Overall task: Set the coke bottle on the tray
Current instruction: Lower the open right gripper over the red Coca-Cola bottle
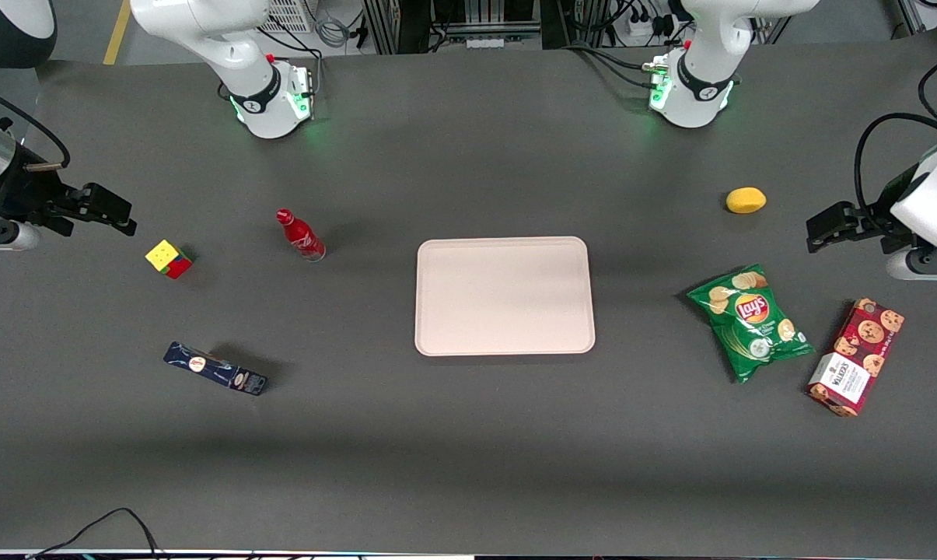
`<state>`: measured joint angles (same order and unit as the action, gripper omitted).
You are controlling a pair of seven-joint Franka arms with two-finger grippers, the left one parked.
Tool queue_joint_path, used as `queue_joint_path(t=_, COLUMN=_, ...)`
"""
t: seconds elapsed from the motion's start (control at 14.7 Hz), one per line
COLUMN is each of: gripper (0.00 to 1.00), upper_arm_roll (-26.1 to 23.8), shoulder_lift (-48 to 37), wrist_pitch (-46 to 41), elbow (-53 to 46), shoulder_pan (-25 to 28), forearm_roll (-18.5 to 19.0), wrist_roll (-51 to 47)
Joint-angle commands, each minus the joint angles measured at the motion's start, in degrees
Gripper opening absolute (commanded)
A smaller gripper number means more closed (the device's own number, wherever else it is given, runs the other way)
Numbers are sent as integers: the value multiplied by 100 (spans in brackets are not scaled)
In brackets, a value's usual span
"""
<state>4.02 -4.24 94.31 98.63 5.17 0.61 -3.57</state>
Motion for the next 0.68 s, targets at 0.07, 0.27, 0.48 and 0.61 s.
queue_joint_path(t=0.07, gripper=100, upper_arm_roll=-6, shoulder_lift=81, wrist_pitch=-140, elbow=-168, shoulder_pan=10, forearm_roll=27, wrist_roll=14)
queue_joint_path(t=0.27, gripper=100, upper_arm_roll=-50, shoulder_lift=73, wrist_pitch=-175, elbow=-64, shoulder_pan=28, forearm_roll=-43, wrist_roll=14)
queue_joint_path(t=0.48, gripper=100, upper_arm_roll=-348, shoulder_lift=-146, wrist_pitch=-141, elbow=463, shoulder_pan=19, forearm_roll=-166, wrist_roll=-186)
queue_joint_path(t=0.61, gripper=100, upper_arm_roll=-541, shoulder_lift=-365, wrist_pitch=121, elbow=1006, shoulder_pan=19, forearm_roll=-228, wrist_roll=-337)
